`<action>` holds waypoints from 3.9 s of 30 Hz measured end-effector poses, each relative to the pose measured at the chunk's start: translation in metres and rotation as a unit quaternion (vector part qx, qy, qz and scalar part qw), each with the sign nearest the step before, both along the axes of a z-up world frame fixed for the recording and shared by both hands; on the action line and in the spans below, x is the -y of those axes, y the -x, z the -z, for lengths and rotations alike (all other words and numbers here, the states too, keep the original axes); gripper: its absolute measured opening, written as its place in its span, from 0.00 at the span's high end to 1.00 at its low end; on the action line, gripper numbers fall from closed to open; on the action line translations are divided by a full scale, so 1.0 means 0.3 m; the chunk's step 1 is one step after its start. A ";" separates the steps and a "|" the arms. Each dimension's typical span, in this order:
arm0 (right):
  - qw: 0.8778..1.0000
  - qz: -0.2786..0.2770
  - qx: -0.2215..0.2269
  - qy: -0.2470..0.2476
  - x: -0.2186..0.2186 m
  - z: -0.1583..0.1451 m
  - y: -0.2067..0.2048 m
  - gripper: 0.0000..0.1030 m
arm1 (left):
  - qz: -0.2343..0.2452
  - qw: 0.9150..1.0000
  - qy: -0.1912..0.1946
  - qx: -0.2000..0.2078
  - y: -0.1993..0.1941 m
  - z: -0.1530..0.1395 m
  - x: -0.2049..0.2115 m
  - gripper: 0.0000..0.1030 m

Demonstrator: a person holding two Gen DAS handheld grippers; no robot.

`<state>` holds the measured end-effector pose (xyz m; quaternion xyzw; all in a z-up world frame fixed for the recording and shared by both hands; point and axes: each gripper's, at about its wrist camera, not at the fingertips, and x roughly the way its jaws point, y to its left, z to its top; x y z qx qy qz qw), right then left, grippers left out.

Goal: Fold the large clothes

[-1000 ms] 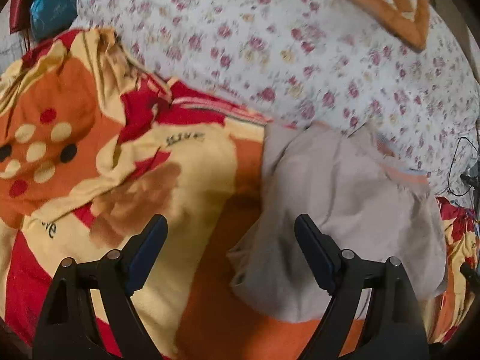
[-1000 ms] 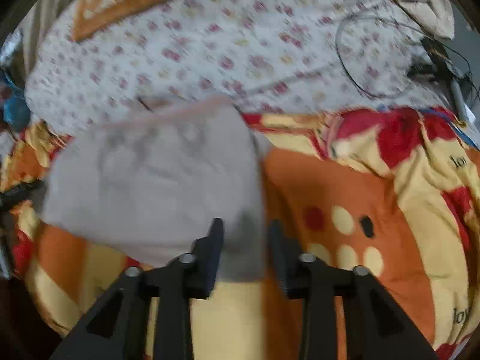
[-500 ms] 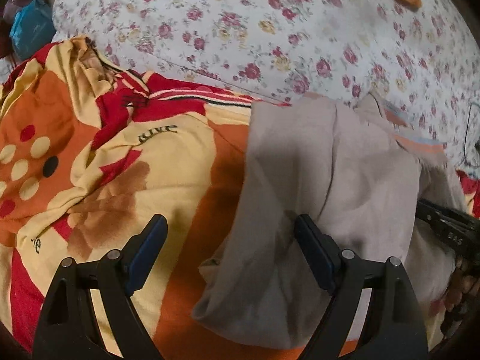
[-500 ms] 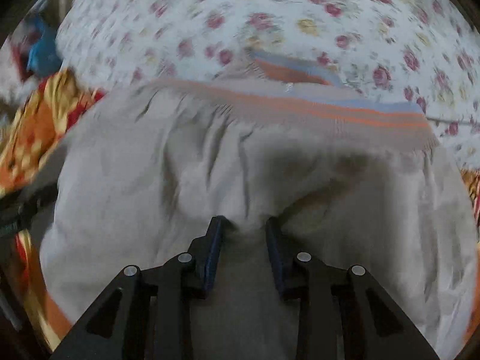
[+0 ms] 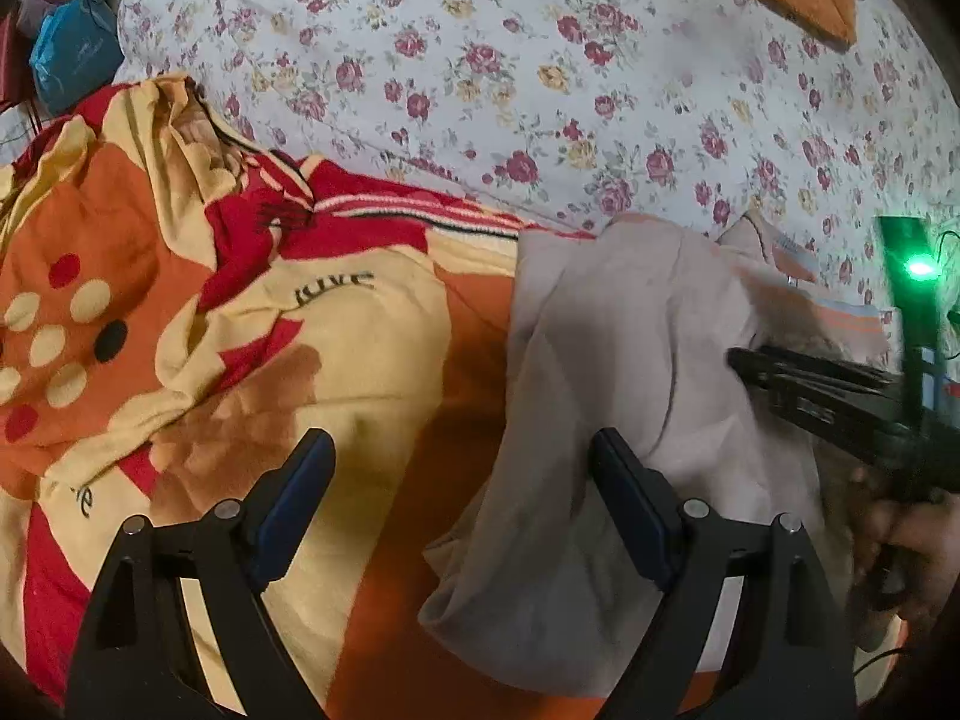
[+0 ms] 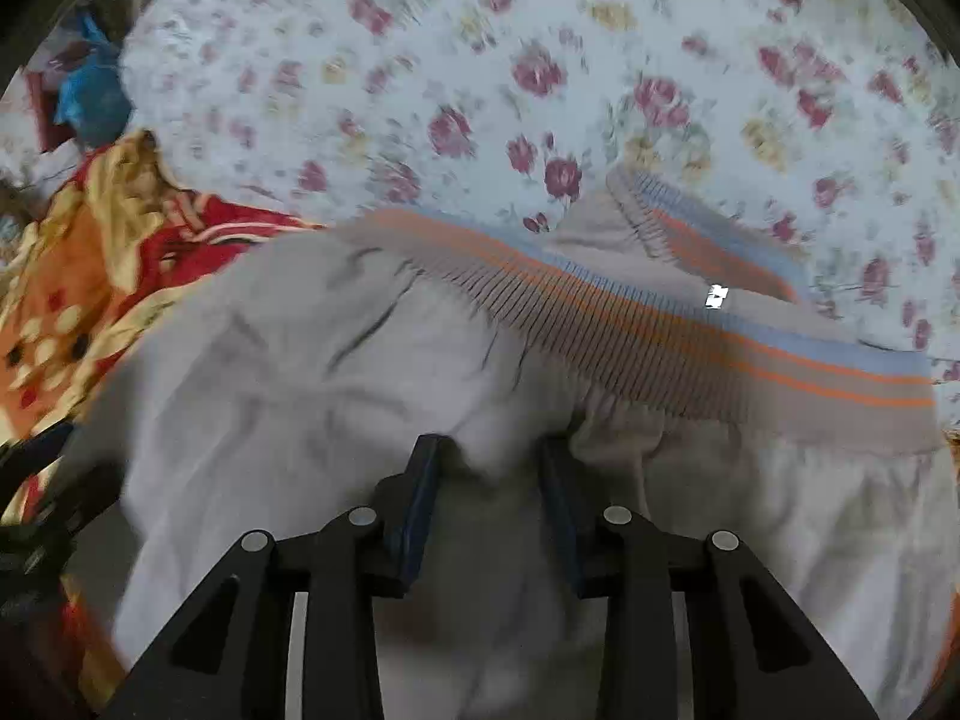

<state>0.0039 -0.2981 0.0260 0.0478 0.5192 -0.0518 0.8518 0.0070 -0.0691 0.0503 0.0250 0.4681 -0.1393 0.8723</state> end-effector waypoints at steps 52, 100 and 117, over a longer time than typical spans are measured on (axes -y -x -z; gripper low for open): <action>0.994 0.099 0.037 0.040 0.115 -0.403 0.651 0.28 | 0.052 0.994 0.067 0.072 0.193 -0.205 0.035 0.13; 0.991 0.083 0.100 0.030 0.177 -0.176 0.457 0.23 | 0.010 0.997 0.019 0.077 0.092 -0.045 0.114 0.12; 0.991 0.083 0.096 0.031 0.170 -0.173 0.448 0.23 | 0.013 0.998 0.026 0.049 0.077 -0.011 0.120 0.12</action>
